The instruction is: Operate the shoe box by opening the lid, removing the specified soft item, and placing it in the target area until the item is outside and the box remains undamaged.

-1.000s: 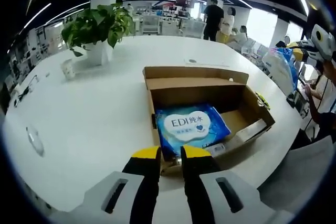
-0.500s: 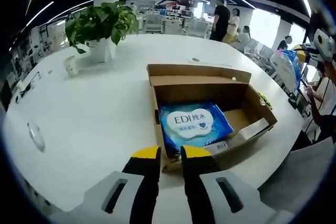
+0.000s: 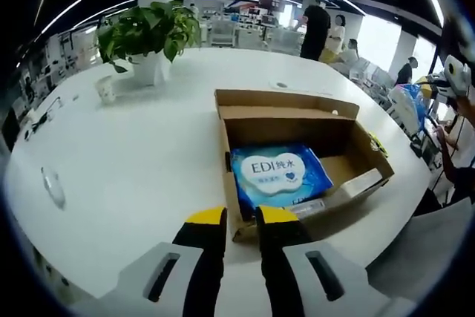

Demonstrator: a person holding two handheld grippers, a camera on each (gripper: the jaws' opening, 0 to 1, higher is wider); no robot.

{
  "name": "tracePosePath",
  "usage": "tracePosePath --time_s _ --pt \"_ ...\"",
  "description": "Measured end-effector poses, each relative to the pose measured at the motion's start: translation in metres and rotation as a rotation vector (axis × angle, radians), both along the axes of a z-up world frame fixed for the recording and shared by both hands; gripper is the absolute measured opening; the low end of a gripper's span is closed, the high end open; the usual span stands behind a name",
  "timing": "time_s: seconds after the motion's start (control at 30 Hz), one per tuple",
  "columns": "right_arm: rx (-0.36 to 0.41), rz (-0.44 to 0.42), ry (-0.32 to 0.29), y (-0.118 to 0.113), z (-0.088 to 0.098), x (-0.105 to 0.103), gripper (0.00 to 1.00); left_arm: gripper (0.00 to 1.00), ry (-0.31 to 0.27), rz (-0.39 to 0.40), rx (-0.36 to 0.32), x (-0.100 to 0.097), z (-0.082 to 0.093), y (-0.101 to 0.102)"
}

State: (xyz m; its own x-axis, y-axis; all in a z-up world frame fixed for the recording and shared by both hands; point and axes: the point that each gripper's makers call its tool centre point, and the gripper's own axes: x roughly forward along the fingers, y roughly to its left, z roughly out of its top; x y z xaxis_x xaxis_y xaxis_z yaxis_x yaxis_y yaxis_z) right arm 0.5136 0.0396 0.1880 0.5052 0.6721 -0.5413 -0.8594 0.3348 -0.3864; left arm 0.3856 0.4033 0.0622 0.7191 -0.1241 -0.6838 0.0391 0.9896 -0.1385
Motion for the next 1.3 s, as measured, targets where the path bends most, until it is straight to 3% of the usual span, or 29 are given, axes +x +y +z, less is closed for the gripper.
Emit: tracePosePath --time_s 0.53,1.3 --pt "-0.044 -0.012 0.029 -0.052 -0.029 0.014 0.0 0.16 0.002 0.029 -0.004 -0.005 -0.001 0.003" --pt "-0.153 -0.017 0.121 -0.132 -0.092 0.036 0.0 0.16 -0.002 0.057 0.008 -0.004 0.001 0.001"
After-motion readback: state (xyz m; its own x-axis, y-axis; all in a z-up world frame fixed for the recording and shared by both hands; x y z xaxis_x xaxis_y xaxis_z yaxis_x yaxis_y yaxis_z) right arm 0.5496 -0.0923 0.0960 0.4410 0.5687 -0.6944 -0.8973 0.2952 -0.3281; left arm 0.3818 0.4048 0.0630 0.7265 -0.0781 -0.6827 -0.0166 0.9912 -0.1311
